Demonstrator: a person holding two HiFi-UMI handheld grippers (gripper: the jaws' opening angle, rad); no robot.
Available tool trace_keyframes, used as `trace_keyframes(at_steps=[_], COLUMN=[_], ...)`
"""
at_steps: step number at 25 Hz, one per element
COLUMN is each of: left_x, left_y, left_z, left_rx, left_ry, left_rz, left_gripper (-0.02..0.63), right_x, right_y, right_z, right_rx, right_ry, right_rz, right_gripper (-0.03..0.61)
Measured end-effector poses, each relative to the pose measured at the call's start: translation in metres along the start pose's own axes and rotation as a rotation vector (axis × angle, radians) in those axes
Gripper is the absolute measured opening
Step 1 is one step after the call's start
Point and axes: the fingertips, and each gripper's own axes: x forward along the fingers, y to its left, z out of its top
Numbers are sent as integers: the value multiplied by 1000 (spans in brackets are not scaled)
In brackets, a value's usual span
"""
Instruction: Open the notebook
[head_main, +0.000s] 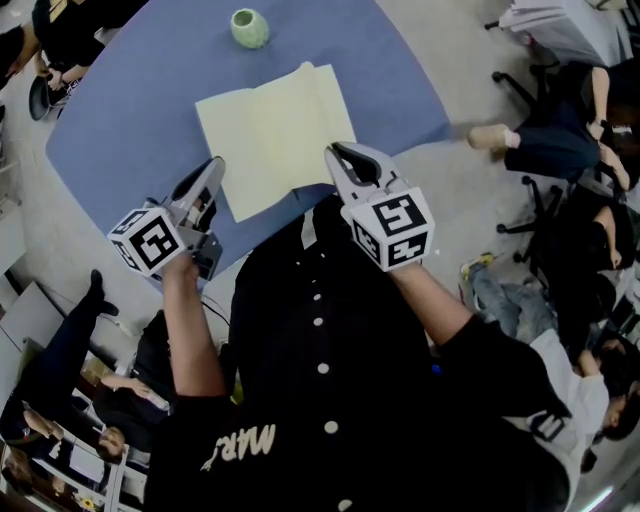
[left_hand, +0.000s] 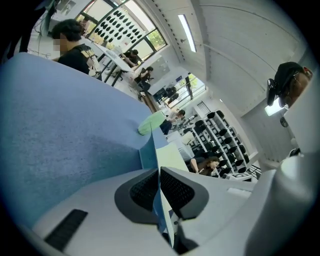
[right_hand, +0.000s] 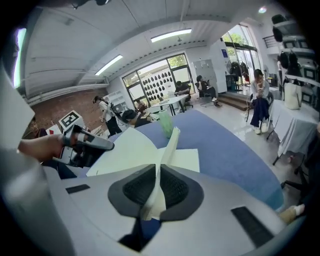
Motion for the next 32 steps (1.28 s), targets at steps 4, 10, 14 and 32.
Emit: trace_keyframes(at_steps=[4, 10, 14, 32], left_x=[-12, -41, -55, 73], left_y=[24, 59, 28, -46], left_z=[-5, 10, 42, -3], left_rx=[9, 190, 393, 8], left_ry=[6, -48, -157, 211], left_rz=[57, 260, 311, -223], left_gripper=[17, 115, 123, 75], right_x=[-3, 7, 11, 36], right_y=[33, 75, 83, 88], right_z=[15, 21, 25, 19], right_rx=[-59, -101, -121, -166], right_ry=[-11, 2, -5, 18], right_rz=[18, 26, 28, 73], right_gripper=[39, 46, 46, 18])
